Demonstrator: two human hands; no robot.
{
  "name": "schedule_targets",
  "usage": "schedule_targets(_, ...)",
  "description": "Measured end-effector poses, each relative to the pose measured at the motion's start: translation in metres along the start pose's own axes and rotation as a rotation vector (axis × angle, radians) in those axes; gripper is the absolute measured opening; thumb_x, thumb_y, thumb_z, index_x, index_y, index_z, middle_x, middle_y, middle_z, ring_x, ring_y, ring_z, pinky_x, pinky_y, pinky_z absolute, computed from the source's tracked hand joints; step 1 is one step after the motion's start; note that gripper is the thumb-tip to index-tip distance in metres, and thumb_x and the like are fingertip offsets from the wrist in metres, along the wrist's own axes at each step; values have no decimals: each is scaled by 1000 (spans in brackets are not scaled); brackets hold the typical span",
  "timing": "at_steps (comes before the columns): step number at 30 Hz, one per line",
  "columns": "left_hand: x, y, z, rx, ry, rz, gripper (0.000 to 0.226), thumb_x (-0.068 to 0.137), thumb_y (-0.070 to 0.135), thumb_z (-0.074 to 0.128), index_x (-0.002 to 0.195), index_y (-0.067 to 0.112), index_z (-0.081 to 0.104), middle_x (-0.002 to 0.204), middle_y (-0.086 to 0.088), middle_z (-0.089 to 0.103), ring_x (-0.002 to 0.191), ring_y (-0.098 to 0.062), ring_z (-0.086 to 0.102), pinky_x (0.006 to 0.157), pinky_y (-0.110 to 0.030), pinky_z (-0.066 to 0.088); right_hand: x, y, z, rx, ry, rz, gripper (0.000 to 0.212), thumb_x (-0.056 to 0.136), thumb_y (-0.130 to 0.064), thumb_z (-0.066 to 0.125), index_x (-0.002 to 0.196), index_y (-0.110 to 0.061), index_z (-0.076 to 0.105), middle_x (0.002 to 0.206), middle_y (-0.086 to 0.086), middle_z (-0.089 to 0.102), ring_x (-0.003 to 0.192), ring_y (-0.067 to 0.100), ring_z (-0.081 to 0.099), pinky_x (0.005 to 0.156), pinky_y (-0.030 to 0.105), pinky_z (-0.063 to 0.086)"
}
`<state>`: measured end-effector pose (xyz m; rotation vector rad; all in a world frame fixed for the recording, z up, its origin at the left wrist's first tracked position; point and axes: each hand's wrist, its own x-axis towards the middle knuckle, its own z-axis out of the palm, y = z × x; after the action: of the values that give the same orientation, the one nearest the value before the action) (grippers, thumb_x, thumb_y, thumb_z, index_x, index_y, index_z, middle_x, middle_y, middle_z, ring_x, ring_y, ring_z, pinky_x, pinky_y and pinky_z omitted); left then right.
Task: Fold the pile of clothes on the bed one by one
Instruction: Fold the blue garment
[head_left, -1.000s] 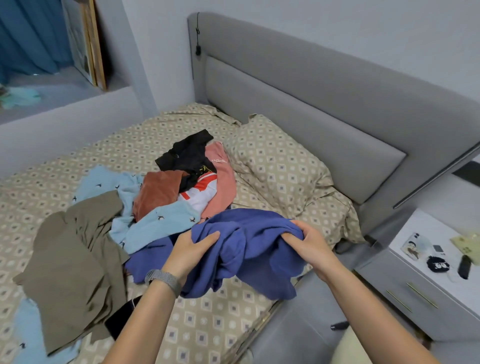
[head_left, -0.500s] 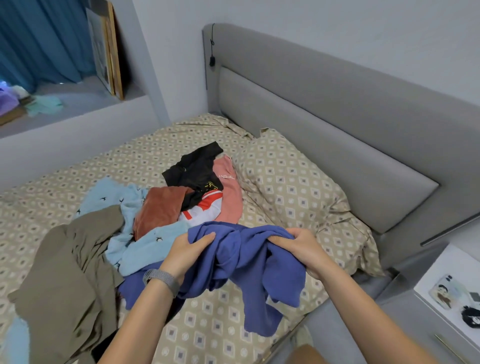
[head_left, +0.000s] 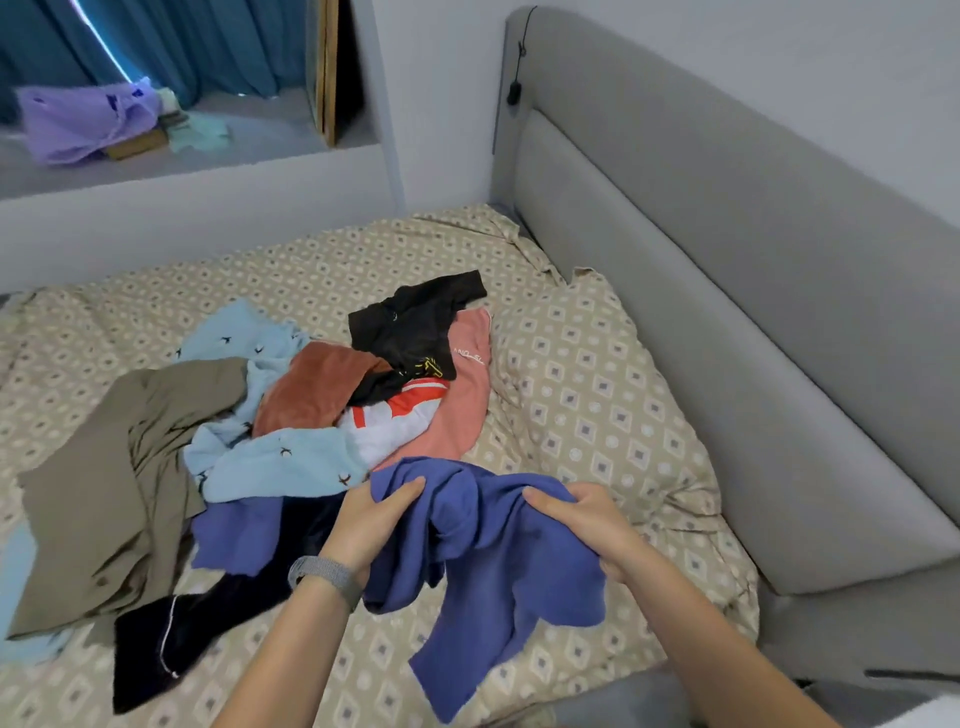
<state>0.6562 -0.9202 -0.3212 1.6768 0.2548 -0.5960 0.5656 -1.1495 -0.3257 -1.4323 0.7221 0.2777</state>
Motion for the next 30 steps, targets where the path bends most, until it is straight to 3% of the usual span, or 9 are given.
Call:
schedule_targets(7, -9, -9, -24, 63, 75, 11, 20, 90, 28, 67, 107, 20, 69, 100, 2, 73, 95, -16, 68, 77, -28, 53, 28, -16, 15, -92, -122, -25, 22, 82, -32, 76, 86, -11, 75, 83, 6, 76, 78, 19, 73, 64, 28, 55)
schedule_targets(11, -11, -24, -65, 307, 56, 20, 12, 93, 30, 63, 100, 23, 69, 93, 7, 72, 87, -11, 67, 69, -21, 50, 35, -23, 46, -177, -136, -132, 18, 84, -30, 76, 90, -13, 73, 85, 3, 75, 80, 15, 71, 68, 24, 56)
schedule_targets(14, -6, -44, -89, 529, 56, -3, 17, 91, 27, 62, 86, 11, 65, 82, 5, 66, 78, -14, 61, 73, -31, 49, 34, -32, 77, -371, -209, -246, 15, 84, -28, 75, 83, -14, 69, 81, -2, 70, 78, 4, 65, 75, 19, 49)
schedule_targets(17, -3, -49, -90, 538, 86, 46, 30, 92, 26, 63, 119, 13, 61, 112, 1, 63, 102, -13, 59, 93, -31, 48, 19, -51, 106, -575, -323, -426, 19, 81, -7, 64, 76, -26, 63, 82, -16, 62, 70, -11, 53, 70, 8, 39)
schedule_targets(19, -8, -39, -81, 407, 57, 171, 37, 94, 24, 60, 129, 15, 55, 126, 2, 60, 109, -9, 58, 99, -29, 47, 11, -57, 119, -672, -424, -523, 20, 71, -13, 60, 77, -32, 56, 75, -17, 59, 65, -4, 49, 66, 16, 40)
schedule_targets(22, -14, -23, -68, 309, -121, 415, 33, 99, 29, 51, 131, 29, 49, 134, 6, 55, 122, -3, 51, 105, -27, 43, 5, -50, 130, -815, -588, -607, 31, 65, -18, 61, 88, -32, 46, 80, 3, 60, 68, 17, 48, 63, 38, 44)
schedule_targets(24, -16, -22, -67, 332, -274, 479, 25, 97, 39, 46, 121, 38, 53, 119, 6, 60, 110, -8, 56, 99, -30, 46, 2, -46, 131, -826, -630, -629, 37, 68, -11, 64, 87, -30, 38, 69, -12, 51, 62, 7, 40, 57, 35, 39)
schedule_targets(26, -17, -24, -66, 374, -372, 436, 25, 90, 53, 48, 107, 40, 61, 95, -6, 60, 81, -17, 52, 78, -37, 45, 2, -49, 123, -815, -615, -637, 44, 72, -7, 69, 85, -32, 35, 62, -22, 47, 58, 1, 38, 57, 23, 35)
schedule_targets(30, -12, -23, -60, 503, -407, 477, 67, 71, 61, 69, 83, -4, 57, 67, -9, 41, 63, -15, 37, 60, -31, 29, 1, -66, 95, -861, -630, -570, 46, 76, -10, 77, 95, -33, 42, 71, -27, 56, 64, -7, 50, 63, 13, 38)
